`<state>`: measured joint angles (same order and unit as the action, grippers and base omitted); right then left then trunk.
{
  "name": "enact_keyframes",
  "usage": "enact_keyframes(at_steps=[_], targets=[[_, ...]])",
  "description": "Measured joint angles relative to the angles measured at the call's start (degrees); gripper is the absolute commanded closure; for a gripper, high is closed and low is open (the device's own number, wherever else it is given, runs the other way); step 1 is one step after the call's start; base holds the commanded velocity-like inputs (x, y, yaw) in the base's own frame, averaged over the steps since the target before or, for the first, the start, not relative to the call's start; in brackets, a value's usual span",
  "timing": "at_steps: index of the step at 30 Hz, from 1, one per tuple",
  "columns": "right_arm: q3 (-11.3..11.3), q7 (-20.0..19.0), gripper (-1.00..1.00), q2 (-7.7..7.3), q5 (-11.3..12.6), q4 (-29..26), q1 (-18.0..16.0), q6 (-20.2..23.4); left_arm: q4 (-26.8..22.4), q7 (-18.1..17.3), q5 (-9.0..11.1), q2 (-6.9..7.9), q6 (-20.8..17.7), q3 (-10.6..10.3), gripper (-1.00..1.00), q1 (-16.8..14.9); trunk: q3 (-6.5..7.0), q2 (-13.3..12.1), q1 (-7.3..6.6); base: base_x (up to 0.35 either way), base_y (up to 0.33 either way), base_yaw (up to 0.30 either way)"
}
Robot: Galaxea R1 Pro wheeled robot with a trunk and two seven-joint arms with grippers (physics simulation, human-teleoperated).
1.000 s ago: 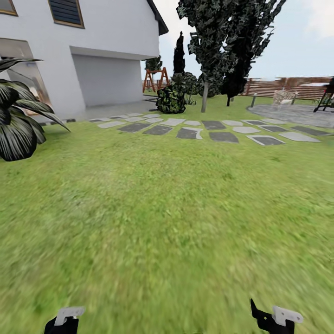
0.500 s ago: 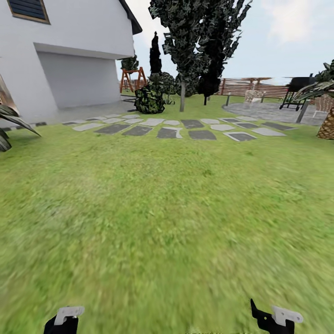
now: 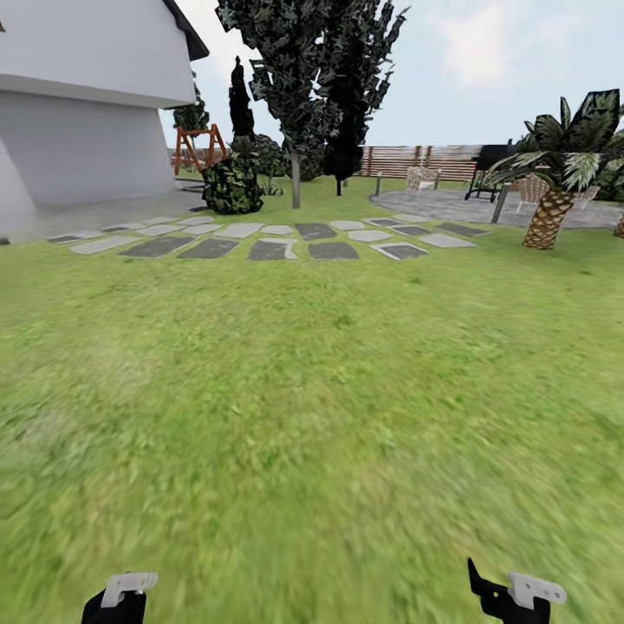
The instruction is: In the garden, pick up the pesticide atomizer on the floor and spray pesticide onto both trees until each tree trunk is fully covered.
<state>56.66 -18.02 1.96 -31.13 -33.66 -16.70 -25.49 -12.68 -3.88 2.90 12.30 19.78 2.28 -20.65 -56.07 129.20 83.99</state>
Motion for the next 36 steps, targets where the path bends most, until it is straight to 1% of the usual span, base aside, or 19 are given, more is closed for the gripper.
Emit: enact_keyframes(at_steps=[12, 36], targets=[[-0.05, 0.0, -1.0, 0.02, 0.0, 0.0, 0.0, 0.0, 0.01, 0.72, 0.01, 0.0, 0.0, 0.0, 1.0, 0.0, 0.0, 0.0, 0.0, 0.037, -0.252, -0.3], [-0.04, 0.0, -1.0, 0.05, -0.04, 0.0, 0.0, 0.0, 0.03, 0.72, 0.07, -0.03, 0.0, -0.01, 1.0, 0.0, 0.0, 0.0, 0.0, 0.001, -0.004, -0.3]])
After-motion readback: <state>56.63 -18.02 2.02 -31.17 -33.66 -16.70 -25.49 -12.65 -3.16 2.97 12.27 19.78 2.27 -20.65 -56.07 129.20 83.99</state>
